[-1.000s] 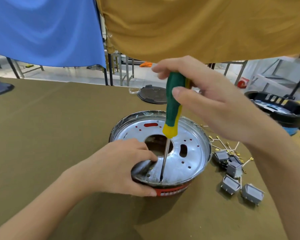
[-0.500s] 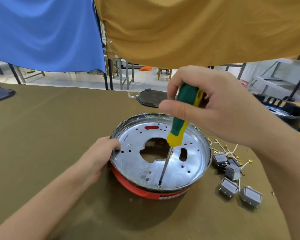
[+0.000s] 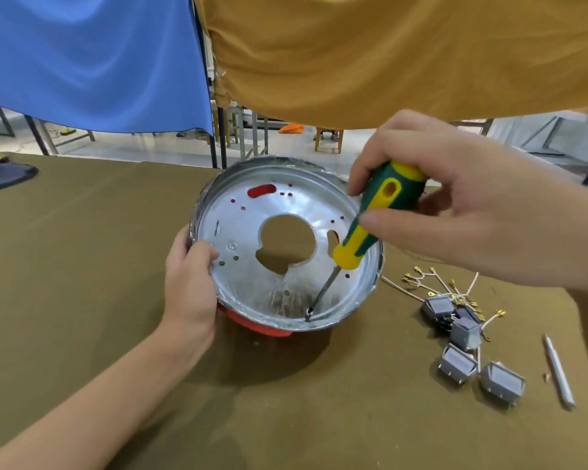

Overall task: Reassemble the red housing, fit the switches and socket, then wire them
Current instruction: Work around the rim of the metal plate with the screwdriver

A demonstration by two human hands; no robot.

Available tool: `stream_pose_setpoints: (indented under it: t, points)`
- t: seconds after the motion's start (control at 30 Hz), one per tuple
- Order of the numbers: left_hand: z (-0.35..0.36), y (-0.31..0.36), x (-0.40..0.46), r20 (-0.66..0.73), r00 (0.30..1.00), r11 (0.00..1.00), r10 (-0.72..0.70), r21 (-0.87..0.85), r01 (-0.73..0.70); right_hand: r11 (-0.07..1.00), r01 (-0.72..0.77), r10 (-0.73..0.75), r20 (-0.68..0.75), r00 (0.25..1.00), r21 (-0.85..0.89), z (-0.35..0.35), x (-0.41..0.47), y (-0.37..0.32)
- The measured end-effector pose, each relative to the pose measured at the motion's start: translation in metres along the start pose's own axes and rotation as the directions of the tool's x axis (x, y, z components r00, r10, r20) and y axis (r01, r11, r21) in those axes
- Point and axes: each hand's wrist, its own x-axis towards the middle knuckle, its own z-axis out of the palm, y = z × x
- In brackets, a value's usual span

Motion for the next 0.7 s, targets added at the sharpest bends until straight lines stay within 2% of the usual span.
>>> stream_pose_setpoints:
  t: [0.1,0.2,0.27,0.33,0.43,0.5,0.63,0.7]
  points:
    - [0.003,-0.005,0.004,-0.064,0.997,0.997,0.049,-0.063,-0.053,0.989,-0.036,0.041,0.033,0.999,-0.141,-0.004,-0.003,-0.002]
    - [0.006,-0.007,0.01,-0.104,0.992,0.996,0.069,-0.044,-0.074,0.922,-0.166,0.146,-0.082,0.986,-0.35,0.004,0.0,-0.004]
    - [0.007,-0.008,0.013,-0.113,0.99,0.996,0.081,-0.032,-0.085,0.849,-0.276,0.254,-0.111,0.961,-0.45,0.012,0.002,-0.004]
    - [0.008,-0.009,0.014,-0.137,0.985,0.994,0.11,0.0,-0.111,0.829,-0.308,0.31,-0.074,0.948,-0.468,0.015,0.002,0.0]
    - [0.008,-0.013,0.017,-0.188,0.97,0.987,0.157,0.041,-0.152,0.884,-0.305,0.349,0.068,0.934,-0.353,0.01,0.001,0.002]
    - [0.008,-0.015,0.019,-0.208,0.96,0.982,0.187,0.054,-0.18,0.888,-0.297,0.361,0.136,0.922,-0.35,0.008,0.002,0.001]
    - [0.006,-0.02,0.023,-0.18,0.945,0.962,0.274,0.072,-0.265,0.815,-0.303,0.329,-0.037,0.944,-0.494,0.024,0.006,0.004]
    - [0.005,-0.021,0.023,-0.17,0.939,0.954,0.297,0.092,-0.285,0.803,-0.319,0.337,-0.058,0.94,-0.504,0.032,0.005,0.003]
